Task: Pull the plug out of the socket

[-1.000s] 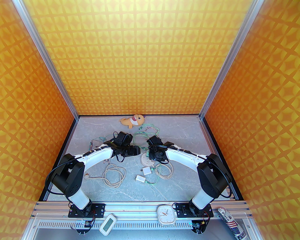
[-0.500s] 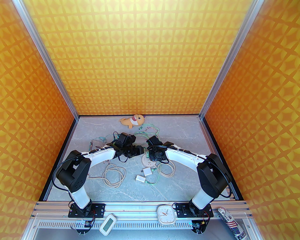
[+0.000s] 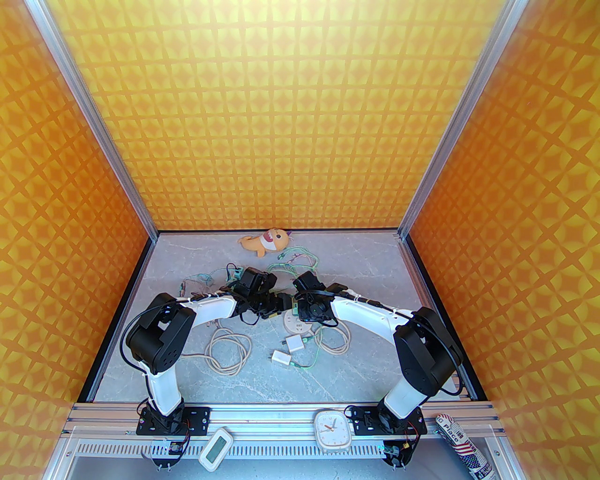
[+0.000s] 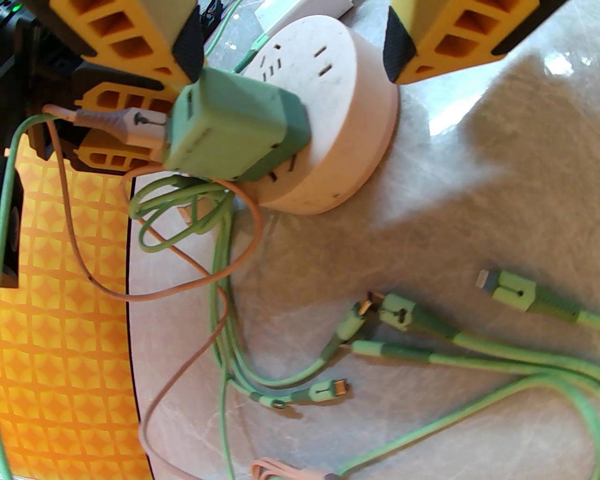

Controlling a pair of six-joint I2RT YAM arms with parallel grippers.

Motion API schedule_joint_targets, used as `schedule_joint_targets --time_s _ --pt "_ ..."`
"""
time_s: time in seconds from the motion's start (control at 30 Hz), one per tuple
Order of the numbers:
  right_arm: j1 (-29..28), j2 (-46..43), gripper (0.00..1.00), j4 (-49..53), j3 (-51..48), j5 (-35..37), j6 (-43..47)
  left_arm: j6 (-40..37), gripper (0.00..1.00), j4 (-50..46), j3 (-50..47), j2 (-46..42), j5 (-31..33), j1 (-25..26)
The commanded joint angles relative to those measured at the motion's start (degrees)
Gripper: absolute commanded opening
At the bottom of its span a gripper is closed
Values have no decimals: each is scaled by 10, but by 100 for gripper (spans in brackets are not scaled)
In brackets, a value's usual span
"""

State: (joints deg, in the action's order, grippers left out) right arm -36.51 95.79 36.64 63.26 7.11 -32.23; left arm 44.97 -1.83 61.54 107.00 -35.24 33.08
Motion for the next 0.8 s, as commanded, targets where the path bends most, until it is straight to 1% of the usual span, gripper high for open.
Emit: schedule_joint_targets --time_s 0.0,0.27,0.33,0.53,0.67,0.77 --pt "1 2 27 -15 4 2 9 6 68 21 22 11 -24 4" --pt "0 1 26 -19 -2 0 9 4 67 5 23 45 -27 9" --pt "0 1 26 -18 -1 0 10 -1 65 -11 27 57 -25 8" --pt "0 4 26 -14 1 5 14 -1 60 -53 22 77 6 11" --pt "-3 7 26 -12 3 10 10 -5 59 -73 17 80 23 14" --pt "-15 8 26 -4 9 35 6 -12 59 -94 27 86 37 19"
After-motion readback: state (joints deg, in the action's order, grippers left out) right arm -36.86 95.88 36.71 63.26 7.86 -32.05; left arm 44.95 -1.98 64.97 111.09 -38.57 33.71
